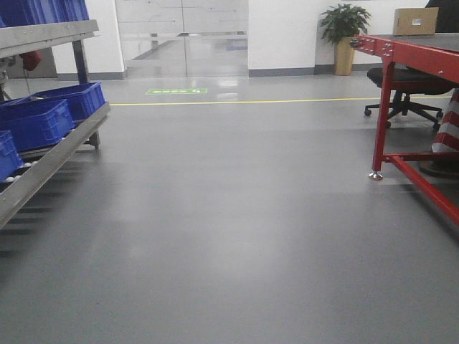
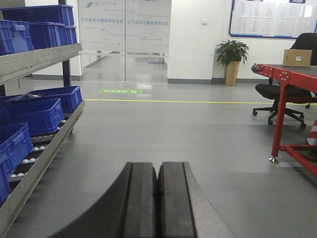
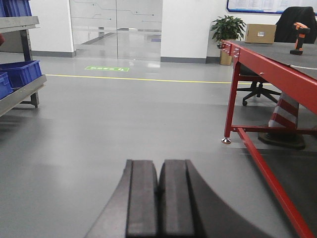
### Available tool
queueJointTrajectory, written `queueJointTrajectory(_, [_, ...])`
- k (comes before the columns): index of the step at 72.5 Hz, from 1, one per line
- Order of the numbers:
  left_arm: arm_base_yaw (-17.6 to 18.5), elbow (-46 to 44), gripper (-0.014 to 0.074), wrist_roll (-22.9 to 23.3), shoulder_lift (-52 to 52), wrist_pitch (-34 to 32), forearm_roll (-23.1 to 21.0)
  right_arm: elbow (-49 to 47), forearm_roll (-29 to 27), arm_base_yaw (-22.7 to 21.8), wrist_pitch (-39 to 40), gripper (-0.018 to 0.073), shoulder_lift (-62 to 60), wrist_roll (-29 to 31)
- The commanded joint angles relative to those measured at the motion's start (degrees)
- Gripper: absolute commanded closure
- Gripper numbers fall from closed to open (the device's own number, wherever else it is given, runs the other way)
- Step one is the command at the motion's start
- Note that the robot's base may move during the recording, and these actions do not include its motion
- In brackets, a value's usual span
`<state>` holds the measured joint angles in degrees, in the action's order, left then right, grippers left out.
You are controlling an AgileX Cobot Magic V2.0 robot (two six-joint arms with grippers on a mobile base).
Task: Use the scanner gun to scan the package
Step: 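Drive the base forward and turn toward the red-framed table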
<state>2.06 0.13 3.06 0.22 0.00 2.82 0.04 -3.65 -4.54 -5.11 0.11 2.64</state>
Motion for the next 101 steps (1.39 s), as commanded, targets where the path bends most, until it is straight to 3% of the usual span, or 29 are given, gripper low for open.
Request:
queueJointTrajectory(1, [-0.16,-0.13,0.0707,0.14,-0.22,-1.0,-0.21,-0.04,-0.05,-0.31,0.82,0.0728,-0.11,0.37])
queueJointTrajectory(101, [-0.16,-0.13,0.0707,0.14,-0.22,-1.0,-0.21,-0.04,-0.05,-0.31,0.82,0.0728,-0.11,0.37])
